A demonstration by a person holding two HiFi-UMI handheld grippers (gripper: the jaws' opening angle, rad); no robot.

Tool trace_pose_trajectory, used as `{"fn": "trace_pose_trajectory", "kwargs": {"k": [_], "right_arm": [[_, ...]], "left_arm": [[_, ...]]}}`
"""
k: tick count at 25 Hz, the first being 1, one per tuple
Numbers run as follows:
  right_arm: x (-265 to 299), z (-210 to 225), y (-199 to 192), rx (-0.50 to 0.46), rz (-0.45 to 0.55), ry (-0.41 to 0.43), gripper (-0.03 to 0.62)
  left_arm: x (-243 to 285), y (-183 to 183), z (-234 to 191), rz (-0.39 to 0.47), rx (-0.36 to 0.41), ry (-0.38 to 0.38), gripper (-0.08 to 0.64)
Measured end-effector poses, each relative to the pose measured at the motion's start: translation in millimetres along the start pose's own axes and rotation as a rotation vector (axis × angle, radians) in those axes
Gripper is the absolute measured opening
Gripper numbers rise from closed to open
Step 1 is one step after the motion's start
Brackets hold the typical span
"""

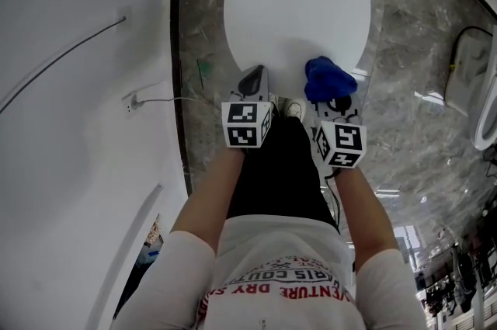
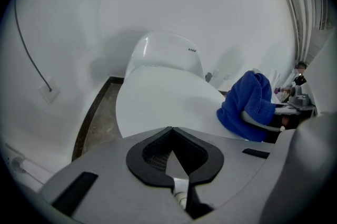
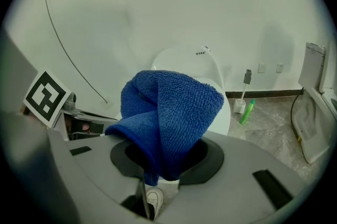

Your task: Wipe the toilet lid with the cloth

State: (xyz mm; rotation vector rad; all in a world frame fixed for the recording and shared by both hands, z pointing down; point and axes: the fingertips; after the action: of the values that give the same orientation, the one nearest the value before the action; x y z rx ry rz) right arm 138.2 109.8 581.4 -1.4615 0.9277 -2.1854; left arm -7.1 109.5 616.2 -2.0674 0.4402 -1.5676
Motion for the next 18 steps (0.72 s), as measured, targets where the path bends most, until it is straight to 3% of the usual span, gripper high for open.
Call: {"fn": "trace_pose_trajectory", "kwargs": {"k": [8, 13, 18], "right_arm": [[27, 3, -35, 0.011, -0.042, -0.001, 0.098], [42, 10, -55, 0.057, -0.070, 0.022, 0.098], [48, 12, -63, 0.074, -0.091, 0.030, 0.098]], "left_arm": [[31, -32, -10, -0.053, -0.002, -0.036, 0.006], [50, -45, -14, -0.068, -0.014, 0.008, 0.006], [53, -49, -15, -0.045, -0.035, -0.015, 0.006]]}}
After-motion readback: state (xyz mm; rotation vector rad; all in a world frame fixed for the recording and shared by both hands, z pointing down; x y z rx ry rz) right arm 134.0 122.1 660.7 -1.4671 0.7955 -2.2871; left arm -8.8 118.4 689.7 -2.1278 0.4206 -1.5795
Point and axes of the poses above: the fingertips, and each gripper's own axes: x forward along the fingers, z to its right, y out of its top, and after that the axes turned 3 degrees about y, right-handed
